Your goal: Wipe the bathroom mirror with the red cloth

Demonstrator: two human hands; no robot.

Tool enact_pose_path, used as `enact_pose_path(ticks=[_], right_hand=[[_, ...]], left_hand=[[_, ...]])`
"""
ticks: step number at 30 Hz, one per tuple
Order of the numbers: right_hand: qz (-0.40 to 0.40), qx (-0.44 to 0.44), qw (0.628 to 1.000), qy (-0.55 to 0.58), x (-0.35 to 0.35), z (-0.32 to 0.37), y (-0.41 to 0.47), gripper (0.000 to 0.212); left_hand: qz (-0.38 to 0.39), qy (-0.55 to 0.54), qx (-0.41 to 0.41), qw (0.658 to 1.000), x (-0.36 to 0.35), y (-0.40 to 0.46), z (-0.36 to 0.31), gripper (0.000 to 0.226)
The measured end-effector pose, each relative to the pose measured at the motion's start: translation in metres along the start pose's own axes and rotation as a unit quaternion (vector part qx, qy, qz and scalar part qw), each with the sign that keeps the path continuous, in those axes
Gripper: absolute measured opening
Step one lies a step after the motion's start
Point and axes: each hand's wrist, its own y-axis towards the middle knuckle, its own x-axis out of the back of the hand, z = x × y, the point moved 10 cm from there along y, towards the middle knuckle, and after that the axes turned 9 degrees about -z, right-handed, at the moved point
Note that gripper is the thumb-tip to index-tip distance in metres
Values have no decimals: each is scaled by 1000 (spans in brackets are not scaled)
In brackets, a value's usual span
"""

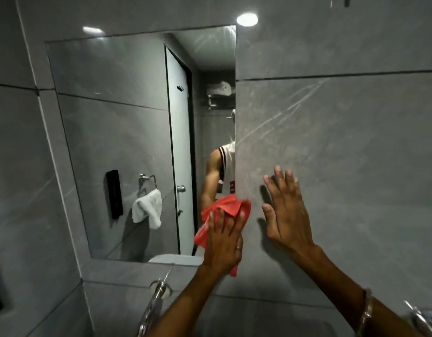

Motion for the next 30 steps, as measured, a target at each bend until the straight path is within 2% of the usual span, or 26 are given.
enact_pose_path(ticks=[2, 3, 4, 6, 7, 8, 9, 10, 11, 12, 13, 14, 15, 16, 17, 18, 19, 20, 21, 22, 23, 24, 26, 27, 29, 30], right_hand=[[25, -5, 1000, 4, -3, 1, -28, 63], [40, -12, 999, 7, -6, 1, -41, 62], [59, -26, 998, 10, -7, 0, -59, 62], [95, -62, 993, 24, -12, 0, -94, 60], [121, -86, 988, 33, -14, 0, -118, 59], [148, -104, 982, 47, -18, -1, -139, 58], [180, -136, 972, 66, -20, -1, -171, 56], [206, -178, 958, 91, -23, 0, -197, 55], [237, -244, 933, 117, -27, -1, -227, 53], [270, -338, 890, 142, -30, -5, -266, 54], [291, -446, 830, 169, -34, -8, -303, 59], [300, -557, 750, 194, -34, -8, -343, 69], [304, -658, 652, 220, -32, -3, -381, 79], [311, -745, 527, 264, -31, 10, -416, 83], [297, -797, 402, 338, -33, 28, -438, 81], [264, -815, 314, 409, -35, 40, -451, 79], [218, -827, 266, 444, -34, 42, -463, 78], [178, -842, 245, 446, -31, 39, -477, 76], [162, -858, 228, 431, -27, 38, -490, 74], [148, -872, 210, 416, -24, 36, -505, 72], [147, -883, 216, 390, -20, 30, -522, 70], [159, -891, 225, 360, -15, 24, -539, 69], [174, -900, 238, 321, -6, 10, -567, 68], [171, -901, 235, 321, -4, 3, -579, 68], [190, -899, 252, 303, -3, -13, -591, 69], [209, -897, 263, 286, -3, -20, -594, 70]], left_hand=[[67, 17, 19, 997, -14, -54, 1, 134], [81, 22, 41, 996, -19, -76, 3, 138], [96, 27, 52, 994, -20, -97, -3, 130], [176, 61, -7, 982, -34, -134, -17, 87], [209, 69, -12, 975, -38, -158, -24, 71], [206, -3, 37, 978, -35, -170, -26, 64], [194, -145, 159, 957, -25, -184, -31, 63], [167, -263, 305, 900, -19, -195, -29, 59], [137, -346, 437, 819, -16, -209, -27, 57], [133, -412, 556, 709, -21, -233, -35, 45], [134, -438, 630, 627, -26, -248, -43, 30], [164, -441, 671, 572, -28, -266, -56, 20], [215, -417, 686, 556, -27, -277, -66, 17], [271, -429, 687, 520, -26, -282, -86, 15], [300, -431, 685, 505, -26, -290, -100, 16], [302, -416, 680, 522, -30, -300, -105, 20], [282, -428, 706, 489, -30, -313, -115, 26], [258, -421, 727, 477, -29, -324, -117, 33], [230, -416, 765, 434, -32, -343, -121, 41], [237, -405, 786, 403, -39, -365, -128, 49], [262, -385, 796, 386, -45, -382, -135, 52], [301, -360, 792, 391, -47, -397, -140, 49], [373, -347, 773, 378, -57, -418, -157, 53], [371, -358, 781, 352, -63, -426, -166, 54], [375, -358, 785, 338, -75, -434, -177, 59], [386, -358, 778, 343, -79, -435, -183, 62]])
